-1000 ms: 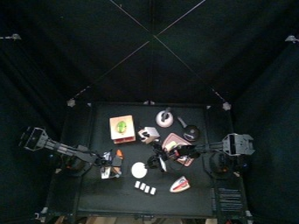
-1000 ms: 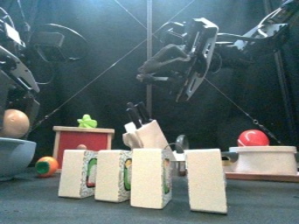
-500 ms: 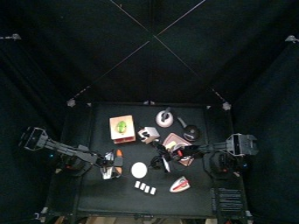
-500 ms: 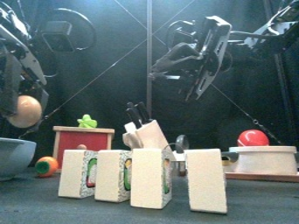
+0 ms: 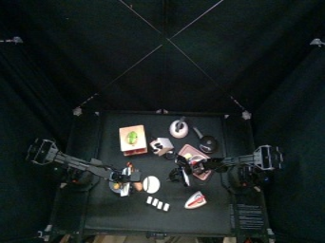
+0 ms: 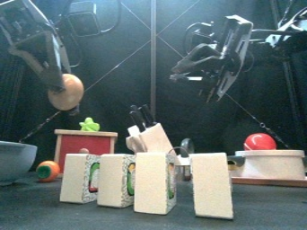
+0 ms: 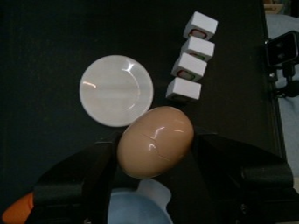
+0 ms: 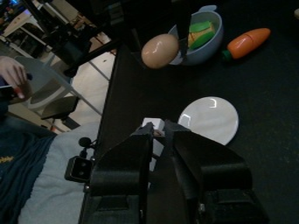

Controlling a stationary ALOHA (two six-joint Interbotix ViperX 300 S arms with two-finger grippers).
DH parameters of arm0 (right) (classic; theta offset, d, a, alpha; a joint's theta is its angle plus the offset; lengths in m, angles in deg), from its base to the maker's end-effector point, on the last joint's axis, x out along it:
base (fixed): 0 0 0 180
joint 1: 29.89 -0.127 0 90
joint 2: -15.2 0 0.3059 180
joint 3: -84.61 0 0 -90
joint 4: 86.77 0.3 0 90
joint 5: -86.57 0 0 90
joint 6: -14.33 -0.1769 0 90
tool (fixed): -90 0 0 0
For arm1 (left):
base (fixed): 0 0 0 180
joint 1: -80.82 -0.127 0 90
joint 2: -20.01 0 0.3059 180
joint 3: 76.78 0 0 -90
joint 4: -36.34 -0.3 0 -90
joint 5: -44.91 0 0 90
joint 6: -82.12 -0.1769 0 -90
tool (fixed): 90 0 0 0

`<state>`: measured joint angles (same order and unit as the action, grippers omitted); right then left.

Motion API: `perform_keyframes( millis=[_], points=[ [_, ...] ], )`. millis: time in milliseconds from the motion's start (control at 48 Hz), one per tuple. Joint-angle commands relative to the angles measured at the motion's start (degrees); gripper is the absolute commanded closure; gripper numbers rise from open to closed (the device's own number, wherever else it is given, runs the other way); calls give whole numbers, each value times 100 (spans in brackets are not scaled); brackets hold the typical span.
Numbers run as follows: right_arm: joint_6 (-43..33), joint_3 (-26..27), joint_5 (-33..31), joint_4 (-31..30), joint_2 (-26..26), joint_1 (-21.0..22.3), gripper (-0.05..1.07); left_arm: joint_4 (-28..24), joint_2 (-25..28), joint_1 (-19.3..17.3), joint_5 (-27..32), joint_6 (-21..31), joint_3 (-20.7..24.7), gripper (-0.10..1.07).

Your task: Place egg on small plate

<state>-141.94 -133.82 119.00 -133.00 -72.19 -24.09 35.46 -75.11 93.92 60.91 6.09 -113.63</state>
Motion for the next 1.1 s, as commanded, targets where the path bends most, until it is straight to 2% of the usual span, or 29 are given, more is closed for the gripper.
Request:
perform_keyframes(
  millis=[0, 271, 500, 1083],
  points=[
    [18, -26, 0, 114, -246, -18, 41, -18, 255, -97, -176, -18, 264, 21],
    [18, -149, -18, 202, -299, -18, 41, -9, 1222, -439, -255, 0, 826, 21],
    [18, -229, -35, 202, -316, -18, 41, -18, 1890, -501, -220, -26, 1169, 20],
    [18, -343, -352, 220, -396, -18, 41, -105, 2057, -536, -264, -18, 1195, 19]
  ],
)
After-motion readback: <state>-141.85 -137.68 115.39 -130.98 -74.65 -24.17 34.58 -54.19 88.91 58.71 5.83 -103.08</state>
